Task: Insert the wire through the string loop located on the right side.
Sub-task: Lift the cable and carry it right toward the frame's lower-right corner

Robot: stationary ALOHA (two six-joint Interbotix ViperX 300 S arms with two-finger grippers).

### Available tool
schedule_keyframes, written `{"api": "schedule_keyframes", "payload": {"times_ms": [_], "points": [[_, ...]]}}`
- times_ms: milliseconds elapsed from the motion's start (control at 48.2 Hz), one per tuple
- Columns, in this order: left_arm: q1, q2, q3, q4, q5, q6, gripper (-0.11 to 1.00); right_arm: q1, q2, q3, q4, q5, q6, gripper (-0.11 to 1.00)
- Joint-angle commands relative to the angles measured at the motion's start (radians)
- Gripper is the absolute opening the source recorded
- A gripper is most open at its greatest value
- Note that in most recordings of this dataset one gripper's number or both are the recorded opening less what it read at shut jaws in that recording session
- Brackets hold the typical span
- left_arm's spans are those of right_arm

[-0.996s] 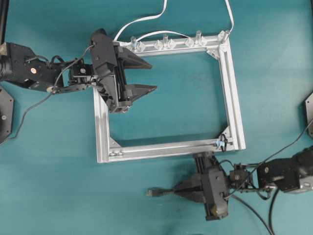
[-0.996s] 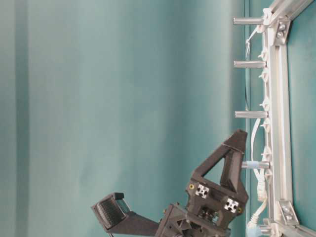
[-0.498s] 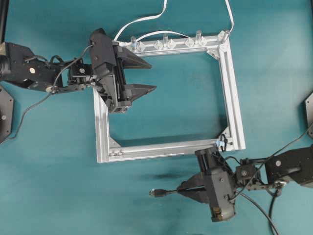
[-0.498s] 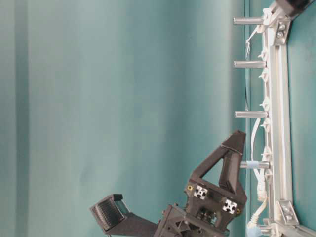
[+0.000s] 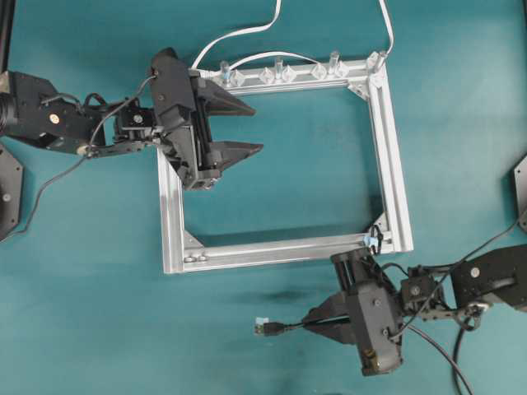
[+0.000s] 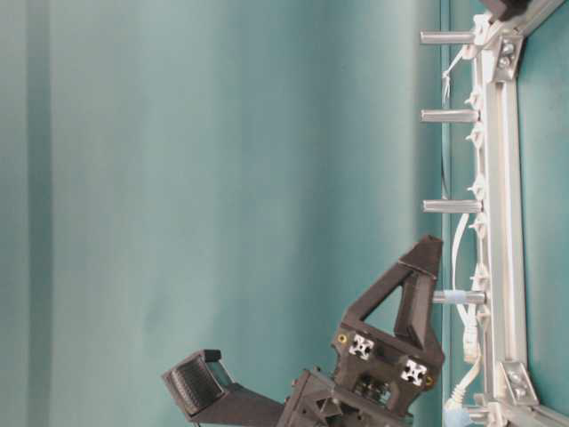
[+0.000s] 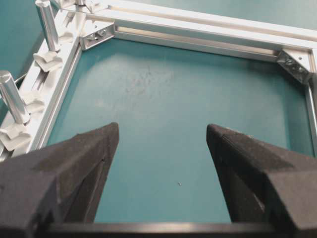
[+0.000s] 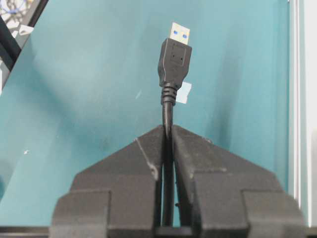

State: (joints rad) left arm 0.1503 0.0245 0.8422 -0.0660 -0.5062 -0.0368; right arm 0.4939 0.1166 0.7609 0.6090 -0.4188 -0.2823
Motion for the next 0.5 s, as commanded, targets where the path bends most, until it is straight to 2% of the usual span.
{"api": "schedule_keyframes", "payload": {"times_ms": [0,270,477], "points": [[-0.002,-0.028,-0.008,0.002,-0.005,-0.008,0.77,-0.002,-0.040,-0.002,-0.005,0.005,-0.002,0.06],[-0.002,-0.028,-0.008,0.002,-0.005,-0.008,0.77,-0.002,-0.117,0.063,-0.031,0.060,-0.003,0.06],[-0.002,-0.028,-0.006,0.002,-0.005,-0.008,0.77,0.006,-0.213,0.129,-0.060,0.155,-0.002,0.06]]}}
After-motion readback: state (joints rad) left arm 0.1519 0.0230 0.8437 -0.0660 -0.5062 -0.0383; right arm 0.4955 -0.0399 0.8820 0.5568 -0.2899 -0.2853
